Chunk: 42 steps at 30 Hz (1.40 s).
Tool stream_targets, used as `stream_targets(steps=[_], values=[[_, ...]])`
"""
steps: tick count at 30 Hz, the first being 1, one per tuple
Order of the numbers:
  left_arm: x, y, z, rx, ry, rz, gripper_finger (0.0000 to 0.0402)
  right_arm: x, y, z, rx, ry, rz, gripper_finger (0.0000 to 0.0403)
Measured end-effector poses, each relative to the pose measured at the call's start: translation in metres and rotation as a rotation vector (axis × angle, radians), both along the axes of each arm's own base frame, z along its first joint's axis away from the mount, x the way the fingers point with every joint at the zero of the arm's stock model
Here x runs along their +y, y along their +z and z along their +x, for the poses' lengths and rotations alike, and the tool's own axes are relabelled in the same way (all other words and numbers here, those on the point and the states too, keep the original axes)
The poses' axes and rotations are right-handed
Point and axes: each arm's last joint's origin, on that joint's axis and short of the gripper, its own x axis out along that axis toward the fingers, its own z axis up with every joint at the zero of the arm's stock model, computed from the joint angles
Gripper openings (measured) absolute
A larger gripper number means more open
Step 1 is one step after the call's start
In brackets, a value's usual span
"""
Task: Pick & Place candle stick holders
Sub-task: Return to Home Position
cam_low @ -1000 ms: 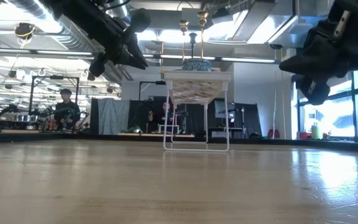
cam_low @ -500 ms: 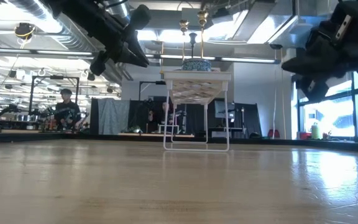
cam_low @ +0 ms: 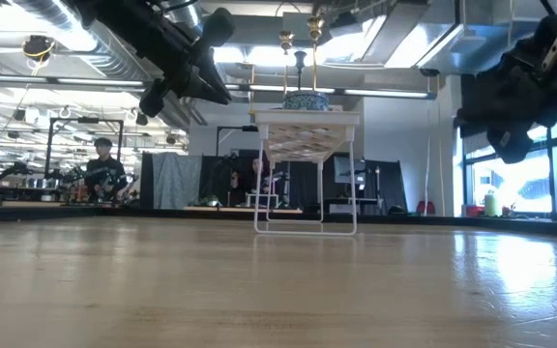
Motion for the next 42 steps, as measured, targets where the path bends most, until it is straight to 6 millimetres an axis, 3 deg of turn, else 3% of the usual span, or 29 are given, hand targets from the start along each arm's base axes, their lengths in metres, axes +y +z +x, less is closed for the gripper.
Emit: stream_targets(steps=[10, 21, 29, 42], values=[[0.0, 0.0, 0.0, 0.0, 0.0, 0.001, 0.0033, -0.006, 0.012, -0.025, 0.154, -0.075, -0.069, 0.0001], [0.0, 0.0, 0.0, 0.007, -0.004, 0.006, 0.0033, -0.006, 0.018, -0.024, 0.102, -0.105, -0.075, 0.0001], [-0.001, 0.0, 0.001, -0.003, -0.038, -0.021, 0.0033, -0.004, 0.017, -0.013, -0.083, -0.071, -0.102, 0.0001], [-0.002, -0.001, 0.001, -0.018, -0.063, -0.052, 0.0033, -0.005, 0.011, -0.01, -0.095, -0.103, -0.132, 0.0]])
